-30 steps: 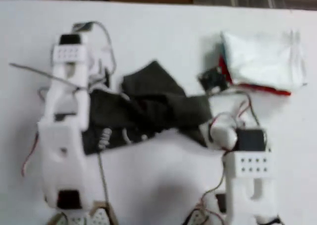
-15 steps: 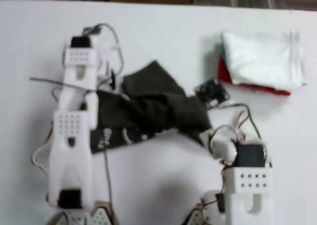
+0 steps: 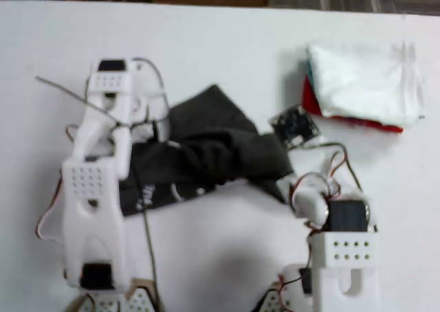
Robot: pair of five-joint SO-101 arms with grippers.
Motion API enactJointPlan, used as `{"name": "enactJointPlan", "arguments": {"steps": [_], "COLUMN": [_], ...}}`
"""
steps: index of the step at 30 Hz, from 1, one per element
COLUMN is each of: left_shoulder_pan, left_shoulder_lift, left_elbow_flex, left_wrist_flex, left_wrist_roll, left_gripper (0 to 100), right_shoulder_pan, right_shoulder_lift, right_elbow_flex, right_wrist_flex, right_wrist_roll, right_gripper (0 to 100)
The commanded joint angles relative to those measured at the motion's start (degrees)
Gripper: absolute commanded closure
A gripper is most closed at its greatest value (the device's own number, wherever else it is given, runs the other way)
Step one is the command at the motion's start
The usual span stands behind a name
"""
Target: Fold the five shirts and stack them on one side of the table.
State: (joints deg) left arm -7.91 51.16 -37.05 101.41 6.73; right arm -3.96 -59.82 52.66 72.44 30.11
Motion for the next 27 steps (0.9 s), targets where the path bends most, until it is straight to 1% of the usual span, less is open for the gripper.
{"name": "enactJointPlan", "arguments": {"steps": [1,4,7,9,12,14,19,23,27], "left_shoulder_pan": [-1.5,-2.5,-2.5,-2.0,-0.4,-0.3,-0.8,-0.6,-0.5], "left_shoulder_lift": [-1.7,-3.1,-8.4,-14.0,-21.4,-23.9,-24.4,-24.5,-24.7], "left_elbow_flex": [1.4,1.5,3.0,7.3,16.6,22.5,30.5,31.8,32.0], "left_wrist_flex": [1.1,1.1,1.2,1.1,0.9,0.8,-0.6,-0.8,1.1], "left_wrist_roll": [-0.3,-0.3,-0.3,-1.0,-4.7,-7.2,-18.3,-25.6,-37.5], "left_gripper": [76,76,76,76,76,76,76,76,76], "right_shoulder_pan": [0.5,0.5,0.5,0.5,0.5,0.5,0.4,0.5,0.5], "right_shoulder_lift": [-1.1,-1.1,-1.1,-1.1,-1.3,-1.4,-1.1,-1.1,-1.1], "right_elbow_flex": [-0.3,0.2,1.5,1.8,1.8,1.8,1.8,2.0,2.0], "right_wrist_flex": [-1.0,-1.0,-1.0,-1.0,-1.1,-1.5,-1.9,-1.9,-1.9], "right_wrist_roll": [0.4,0.4,0.4,0.4,0.4,0.4,0.4,0.4,0.4], "right_gripper": [82.9,82.9,82.9,82.9,82.9,82.9,82.9,82.9,82.9]}}
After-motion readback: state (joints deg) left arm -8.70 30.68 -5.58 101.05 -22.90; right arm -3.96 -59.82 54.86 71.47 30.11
